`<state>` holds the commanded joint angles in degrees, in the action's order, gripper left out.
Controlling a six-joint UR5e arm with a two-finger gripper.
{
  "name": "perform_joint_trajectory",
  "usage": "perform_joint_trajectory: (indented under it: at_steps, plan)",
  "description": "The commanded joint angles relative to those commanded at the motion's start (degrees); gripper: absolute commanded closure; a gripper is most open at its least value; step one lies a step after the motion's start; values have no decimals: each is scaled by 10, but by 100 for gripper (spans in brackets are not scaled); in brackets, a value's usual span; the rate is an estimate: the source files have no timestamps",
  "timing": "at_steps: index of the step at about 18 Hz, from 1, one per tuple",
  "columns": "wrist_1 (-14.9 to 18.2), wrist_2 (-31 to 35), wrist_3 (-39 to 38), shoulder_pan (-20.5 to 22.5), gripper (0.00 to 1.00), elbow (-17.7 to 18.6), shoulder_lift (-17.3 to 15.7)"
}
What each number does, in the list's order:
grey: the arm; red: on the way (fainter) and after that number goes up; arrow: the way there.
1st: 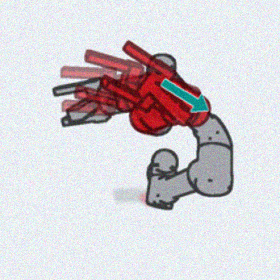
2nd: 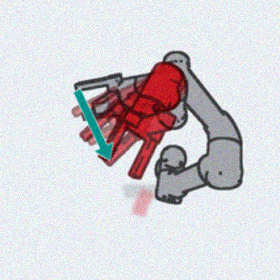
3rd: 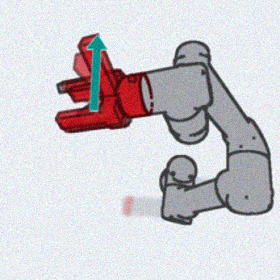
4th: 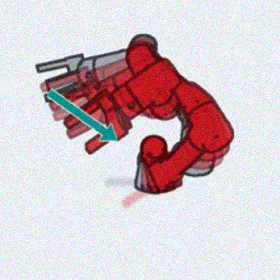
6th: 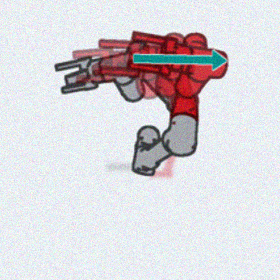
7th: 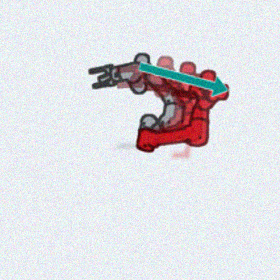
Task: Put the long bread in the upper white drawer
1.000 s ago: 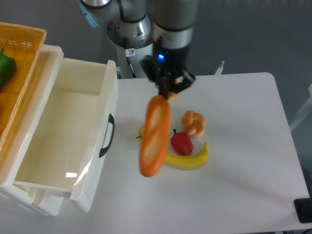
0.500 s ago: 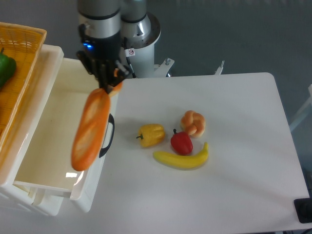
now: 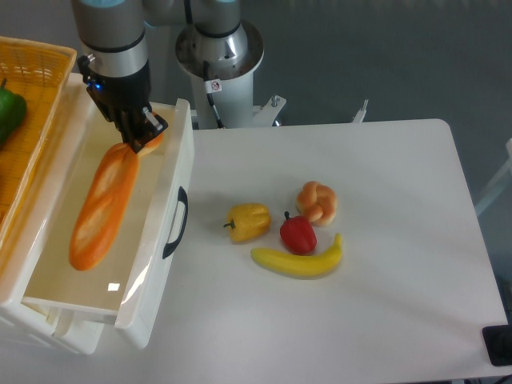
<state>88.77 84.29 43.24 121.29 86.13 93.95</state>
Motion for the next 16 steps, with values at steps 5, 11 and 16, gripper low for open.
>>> perform_joint_trajectory:
  at_steps: [5, 11, 16]
  plan:
    - [-2, 0, -1, -2, 1, 4, 4]
    - [-3, -14, -8, -2, 0, 1, 3]
    - [-22, -17, -25, 17, 0, -7, 3]
